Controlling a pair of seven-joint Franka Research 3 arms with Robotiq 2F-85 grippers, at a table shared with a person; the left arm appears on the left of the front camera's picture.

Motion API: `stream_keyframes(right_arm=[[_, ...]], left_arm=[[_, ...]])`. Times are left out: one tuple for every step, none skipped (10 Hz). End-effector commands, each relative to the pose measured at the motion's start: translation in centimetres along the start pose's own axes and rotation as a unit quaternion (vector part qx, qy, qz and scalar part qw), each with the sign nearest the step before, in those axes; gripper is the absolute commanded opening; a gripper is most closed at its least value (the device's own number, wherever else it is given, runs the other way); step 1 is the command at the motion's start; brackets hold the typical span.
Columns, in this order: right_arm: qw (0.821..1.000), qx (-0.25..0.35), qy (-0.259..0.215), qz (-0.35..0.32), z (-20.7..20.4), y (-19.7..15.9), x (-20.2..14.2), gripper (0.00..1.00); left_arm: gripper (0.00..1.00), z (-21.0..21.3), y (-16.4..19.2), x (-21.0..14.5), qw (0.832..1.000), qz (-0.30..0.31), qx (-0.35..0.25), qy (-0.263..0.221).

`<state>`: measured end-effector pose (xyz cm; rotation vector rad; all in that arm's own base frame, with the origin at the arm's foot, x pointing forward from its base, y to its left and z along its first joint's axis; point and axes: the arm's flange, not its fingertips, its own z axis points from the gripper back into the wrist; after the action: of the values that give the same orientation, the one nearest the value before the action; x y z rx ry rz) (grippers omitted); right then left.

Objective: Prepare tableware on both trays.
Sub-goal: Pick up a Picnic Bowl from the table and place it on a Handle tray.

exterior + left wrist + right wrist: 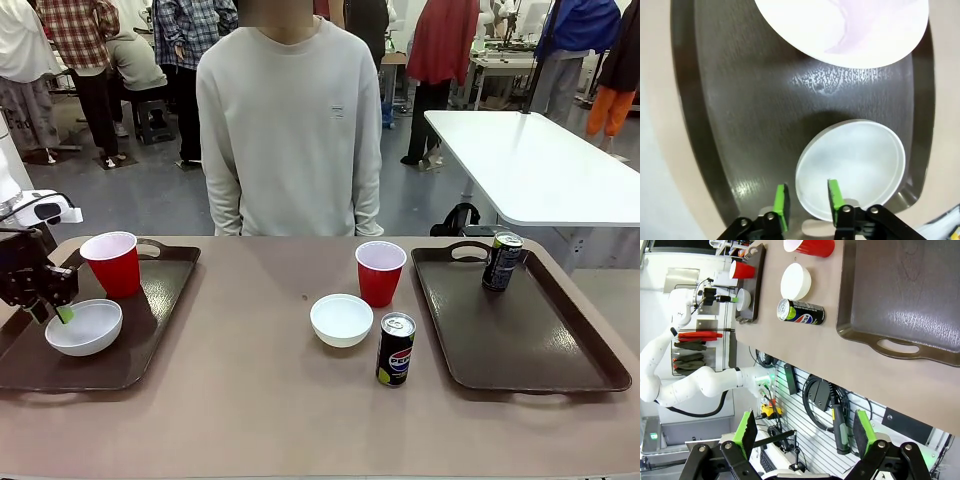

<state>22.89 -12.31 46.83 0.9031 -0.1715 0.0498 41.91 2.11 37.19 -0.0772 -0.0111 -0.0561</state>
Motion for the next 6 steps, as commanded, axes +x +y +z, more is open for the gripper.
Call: stream_keyframes(right_arm=[[1.0, 0.013, -0.004, 0.002, 0.0, 0.1, 0.1, 1.0], [1.0, 0.013, -0.004, 0.002, 0.0, 0.1, 0.1, 1.0], [1.0, 0.013, -0.004, 0.002, 0.0, 0.1, 0.1, 1.0], [1.0, 0.013, -0.004, 0.002, 0.0, 0.1, 0.1, 1.0], [1.0, 0.013, -0.004, 0.002, 0.0, 0.1, 0.1, 1.0], [1.0, 0.013, -0.004, 0.002, 0.0, 0.1, 0.1, 1.0]], left_arm=[[0.86, 1.7, -0.6, -2.1, 1.0, -0.004, 0.017, -0.013], [0.55, 3.0, -1.2, -3.6, 0.999, -0.015, 0.022, -0.022], [1.0, 4.6, -2.1, -5.9, 0.998, -0.041, 0.021, -0.035], [0.75, 5.9, -2.9, -7.9, 0.997, -0.064, 0.007, -0.044], [1.0, 7.8, -3.3, -9.6, 0.992, -0.095, -0.05, -0.059], [0.95, 10.0, -3.2, -11.5, 0.983, -0.112, -0.111, -0.09]])
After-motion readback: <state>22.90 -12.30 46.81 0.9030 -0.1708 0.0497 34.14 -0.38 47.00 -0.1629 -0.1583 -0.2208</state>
